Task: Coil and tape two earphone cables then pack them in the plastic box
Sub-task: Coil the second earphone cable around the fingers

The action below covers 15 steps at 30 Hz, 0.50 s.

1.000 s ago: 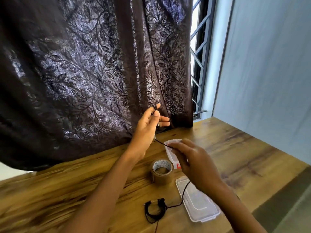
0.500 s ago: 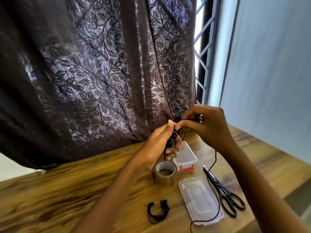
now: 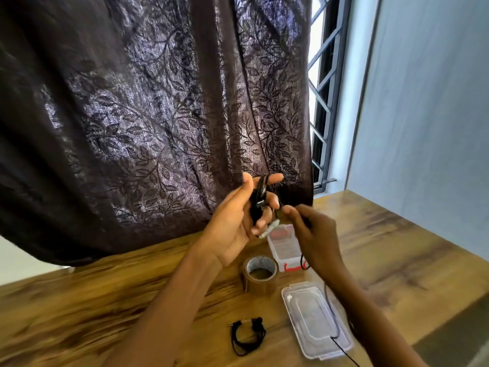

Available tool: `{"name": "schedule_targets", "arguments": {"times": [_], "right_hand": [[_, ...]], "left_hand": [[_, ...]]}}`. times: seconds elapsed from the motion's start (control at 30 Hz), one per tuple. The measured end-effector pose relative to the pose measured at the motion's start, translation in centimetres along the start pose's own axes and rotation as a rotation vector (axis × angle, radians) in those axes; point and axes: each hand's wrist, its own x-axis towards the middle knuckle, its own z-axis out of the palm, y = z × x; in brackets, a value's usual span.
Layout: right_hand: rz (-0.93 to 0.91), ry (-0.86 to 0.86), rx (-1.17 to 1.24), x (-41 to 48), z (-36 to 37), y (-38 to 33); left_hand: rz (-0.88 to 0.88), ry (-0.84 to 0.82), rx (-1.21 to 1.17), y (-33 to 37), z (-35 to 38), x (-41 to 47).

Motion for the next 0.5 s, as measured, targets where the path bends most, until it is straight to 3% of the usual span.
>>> {"name": "schedule_targets", "arguments": {"times": [0.13, 0.3, 0.43, 0.5], "right_hand": [[0.045, -0.257, 0.161, -2.4, 1.3, -0.6], [0.308, -0.575, 0.486, -3.7, 1.0, -2.2], [0.332, -0.618, 0.393, -4.0, 0.7, -2.1], [0.222, -0.625, 0.137, -3.8, 0.2, -2.4]], "left_hand": [[0.037, 0.066, -0.072, 0.0, -0.2, 0.6], [0.116, 0.203, -0.01, -0.4, -0.8, 1.2], [0.162, 0.245, 0.178, -1.0, -1.5, 1.4], [0.168, 0.258, 0.294, -1.5, -1.8, 1.4]]}}
